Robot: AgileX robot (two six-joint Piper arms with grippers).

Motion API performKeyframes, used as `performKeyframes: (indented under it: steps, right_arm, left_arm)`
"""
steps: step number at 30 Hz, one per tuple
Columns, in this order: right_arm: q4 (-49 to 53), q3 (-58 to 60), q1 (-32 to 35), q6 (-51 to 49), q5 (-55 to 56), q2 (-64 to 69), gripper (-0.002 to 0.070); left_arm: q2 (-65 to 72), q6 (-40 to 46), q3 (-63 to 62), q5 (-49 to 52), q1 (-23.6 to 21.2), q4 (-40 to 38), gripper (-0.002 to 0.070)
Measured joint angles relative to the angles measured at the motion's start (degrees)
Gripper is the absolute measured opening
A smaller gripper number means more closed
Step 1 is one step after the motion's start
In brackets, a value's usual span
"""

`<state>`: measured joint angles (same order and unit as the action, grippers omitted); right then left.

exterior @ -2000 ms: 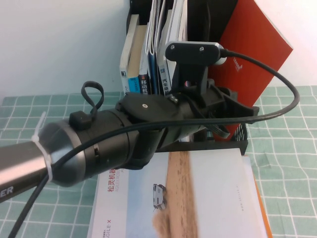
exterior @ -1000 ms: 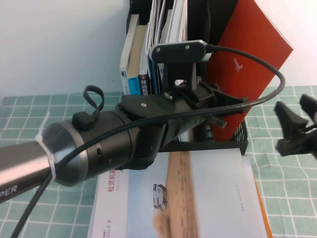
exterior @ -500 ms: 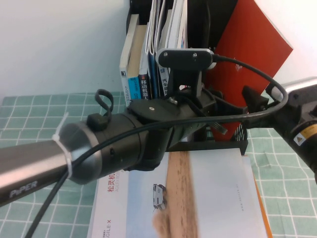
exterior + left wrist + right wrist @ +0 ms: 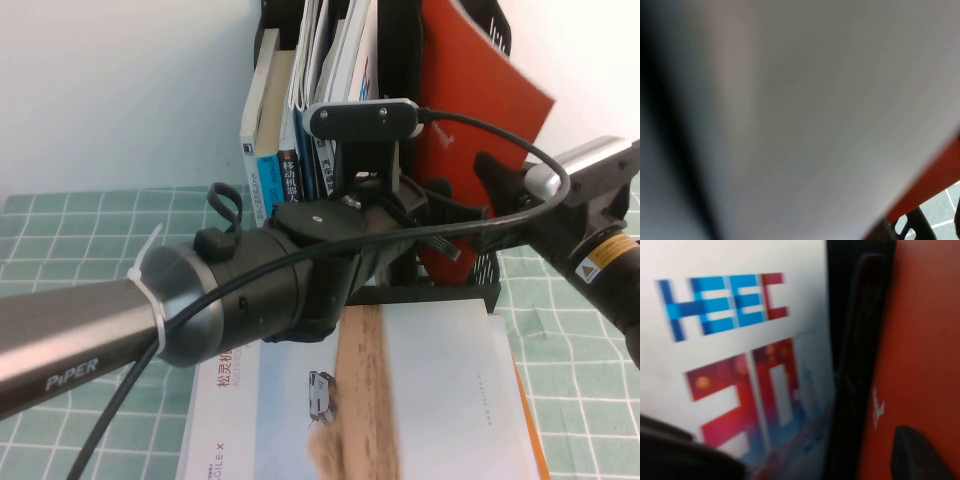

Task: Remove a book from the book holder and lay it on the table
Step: Pick up the right side book from the book shelf

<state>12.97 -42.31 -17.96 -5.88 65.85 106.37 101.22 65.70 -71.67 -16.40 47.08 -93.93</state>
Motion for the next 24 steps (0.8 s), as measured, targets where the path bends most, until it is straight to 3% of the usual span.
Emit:
performKeyframes:
  steps: [5,8,13,16,24]
  right_arm:
    - [1.71,0.00,-1.68,-0.09,0.49,0.00,0.0014]
    - [1.71,0.00,-1.97,0.02,0.49,0.00,0.0014]
    - [1.71,0.00,-1.97,0.02,0.49,0.00,0.0013]
    - [1.71,0.00,-1.97,1.07,0.14,-0.61,0.0013]
    - [-0.67,0.11,-1.97,7.02,-6.81,-11.05,0.0013]
  left_arm:
    - [0.00,-1.91,-0.12,0.00,0.00,-0.11,0.0355]
    - [0.00,-4.57,-0.12,-0.24,0.00,-0.11,0.0316]
    - [0.13,-6.15,-0.85,-0.56,0.00,1.14,0.0099]
    - [0.11,-6.15,-2.64,0.11,0.00,1.26,0.0030]
    - [-3.90,0.05,-5.36,1.80,0.00,1.34,0.0003]
